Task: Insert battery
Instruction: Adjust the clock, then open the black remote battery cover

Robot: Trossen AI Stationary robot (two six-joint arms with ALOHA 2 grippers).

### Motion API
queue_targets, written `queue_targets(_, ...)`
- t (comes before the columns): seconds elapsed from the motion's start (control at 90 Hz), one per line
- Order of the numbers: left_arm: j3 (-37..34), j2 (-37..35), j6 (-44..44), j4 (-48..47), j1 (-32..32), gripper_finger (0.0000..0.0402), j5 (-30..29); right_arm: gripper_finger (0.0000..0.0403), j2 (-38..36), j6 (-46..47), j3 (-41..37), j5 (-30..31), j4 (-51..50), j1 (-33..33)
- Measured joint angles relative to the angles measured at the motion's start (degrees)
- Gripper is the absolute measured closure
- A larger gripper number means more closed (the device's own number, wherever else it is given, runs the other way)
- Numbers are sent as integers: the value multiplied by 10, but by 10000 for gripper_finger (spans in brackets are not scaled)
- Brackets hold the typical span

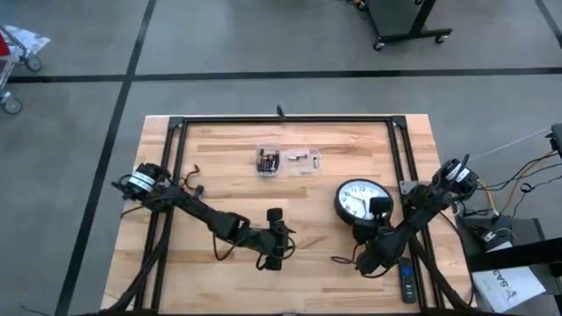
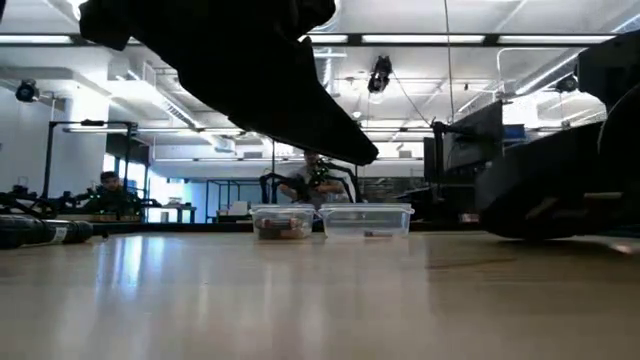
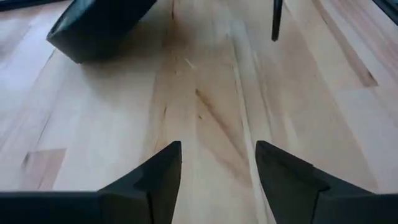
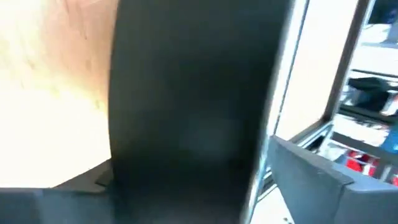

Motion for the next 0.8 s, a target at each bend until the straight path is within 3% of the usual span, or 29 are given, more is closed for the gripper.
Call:
queue_targets(0.156,0,0,0,0,0,223,1,60,-1,-19,-4,-33,8,0)
queue_targets(0.5,0,0,0,-2,0,214,15,55,-15,-123,-4,-172,33,-1)
queue_targets(0.8,0,-24,2,-49,0,212,15,55,-16,-178,-2,-146,92,-42)
